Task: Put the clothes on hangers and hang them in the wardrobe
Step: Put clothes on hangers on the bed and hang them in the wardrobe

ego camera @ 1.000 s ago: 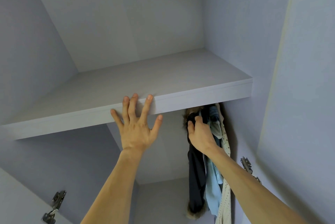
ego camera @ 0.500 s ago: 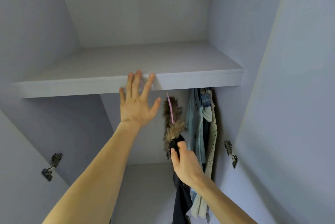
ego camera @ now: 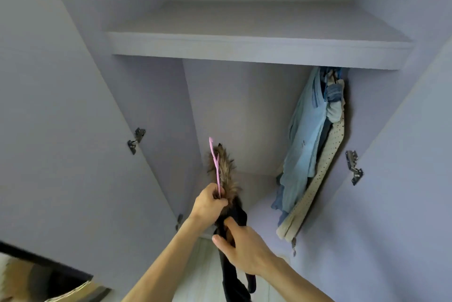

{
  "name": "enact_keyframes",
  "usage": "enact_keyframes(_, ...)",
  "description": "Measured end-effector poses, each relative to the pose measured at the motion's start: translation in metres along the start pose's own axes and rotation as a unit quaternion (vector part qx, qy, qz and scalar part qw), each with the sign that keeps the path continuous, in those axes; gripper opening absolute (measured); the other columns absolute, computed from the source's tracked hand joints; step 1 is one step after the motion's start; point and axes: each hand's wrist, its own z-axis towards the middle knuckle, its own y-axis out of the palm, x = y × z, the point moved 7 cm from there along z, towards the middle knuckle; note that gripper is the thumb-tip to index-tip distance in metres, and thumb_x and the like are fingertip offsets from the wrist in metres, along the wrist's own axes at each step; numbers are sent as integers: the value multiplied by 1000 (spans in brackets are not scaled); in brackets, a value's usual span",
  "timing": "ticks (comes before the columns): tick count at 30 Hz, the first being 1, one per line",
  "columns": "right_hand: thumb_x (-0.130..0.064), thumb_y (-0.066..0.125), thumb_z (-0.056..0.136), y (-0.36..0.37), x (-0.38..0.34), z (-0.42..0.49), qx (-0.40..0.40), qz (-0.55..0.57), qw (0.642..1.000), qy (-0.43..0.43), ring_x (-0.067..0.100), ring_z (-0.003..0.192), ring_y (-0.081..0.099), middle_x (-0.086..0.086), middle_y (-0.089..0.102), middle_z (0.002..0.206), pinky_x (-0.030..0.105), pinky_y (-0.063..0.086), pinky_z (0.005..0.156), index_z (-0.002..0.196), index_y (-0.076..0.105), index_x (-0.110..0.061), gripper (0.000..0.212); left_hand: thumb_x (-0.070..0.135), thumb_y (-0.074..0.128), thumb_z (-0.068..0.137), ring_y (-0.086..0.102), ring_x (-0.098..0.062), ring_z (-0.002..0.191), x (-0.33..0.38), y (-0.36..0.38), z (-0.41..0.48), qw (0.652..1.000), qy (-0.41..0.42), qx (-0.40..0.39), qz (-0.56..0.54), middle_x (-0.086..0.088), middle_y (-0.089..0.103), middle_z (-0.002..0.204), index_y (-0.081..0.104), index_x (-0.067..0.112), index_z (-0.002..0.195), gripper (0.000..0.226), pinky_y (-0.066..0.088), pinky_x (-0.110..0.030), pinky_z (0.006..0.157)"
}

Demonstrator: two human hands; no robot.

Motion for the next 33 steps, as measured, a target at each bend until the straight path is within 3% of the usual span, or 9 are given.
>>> enact_keyframes(2,-65,45,87,6,-2,2,-41,0,999,-1,5,64,54,-15,59,70,24,42,59,85,52,-33,33,2,62,81,55,-20,73,-28,-11,-17,1000,-29,-4,-3,-4,60,80,57,10,89,12,49,-35,69)
enact_keyframes(4,-64,51,85,10,-12,9,-50,1,999,-9,4,74,60,-18,65,81,23,48,65,87,58,-32,33,-2,61,79,55,-19,71,-62,-28,-46,998,-65,-3,-9,-4,59,78,57,14,83,16,50,-34,66)
enact_keyframes(9,-60,57,89,27,-74,31,-26,28,995,-97,0,74,62,-18,62,98,11,42,64,101,58,-36,26,-5,58,80,56,-13,74,-131,-71,-133,989,-133,34,-61,-3,58,80,58,16,81,21,48,-22,64)
enact_keyframes(13,-45,55,97,79,-156,37,-90,62,973,-205,3,94,59,-14,63,113,2,38,80,112,66,-23,28,-7,53,78,51,-10,70,-171,-95,-207,982,-153,78,-81,1,54,75,57,20,75,27,43,-17,58)
enact_keyframes(15,-47,41,102,114,-196,27,-145,37,951,-271,9,95,59,-7,70,102,5,36,81,97,70,-20,40,-6,52,77,51,-10,71,-190,-105,-245,976,-166,108,-93,2,54,76,57,24,72,30,42,-20,62)
enact_keyframes(18,-58,27,101,169,-240,2,-246,14,925,-289,5,80,65,-10,72,82,19,49,75,77,66,-26,56,1,53,70,50,-9,71,-217,-115,-305,957,-193,166,-138,5,55,74,58,27,70,26,41,-23,65)
enact_keyframes(23,-52,28,100,224,-303,-66,-334,32,852,-402,6,68,63,-8,64,65,18,46,65,68,63,-22,56,5,60,73,55,-2,66,-249,-104,-404,898,-250,275,-235,9,59,74,62,27,77,22,44,-13,60)
enact_keyframes(28,-51,26,100,248,-339,-131,-396,-12,757,-520,14,63,61,-4,63,66,44,51,69,71,56,-21,51,17,67,82,60,-9,80,-246,-76,-472,836,-252,383,-300,0,64,88,66,20,92,11,48,-20,75)
enact_keyframes(33,-50,25,101,241,-361,-201,-452,-17,666,-593,13,56,58,0,61,61,35,48,62,70,55,-19,53,40,62,96,63,-7,88,-229,-24,-522,762,-282,497,-305,6,68,92,66,27,103,15,50,-29,88)
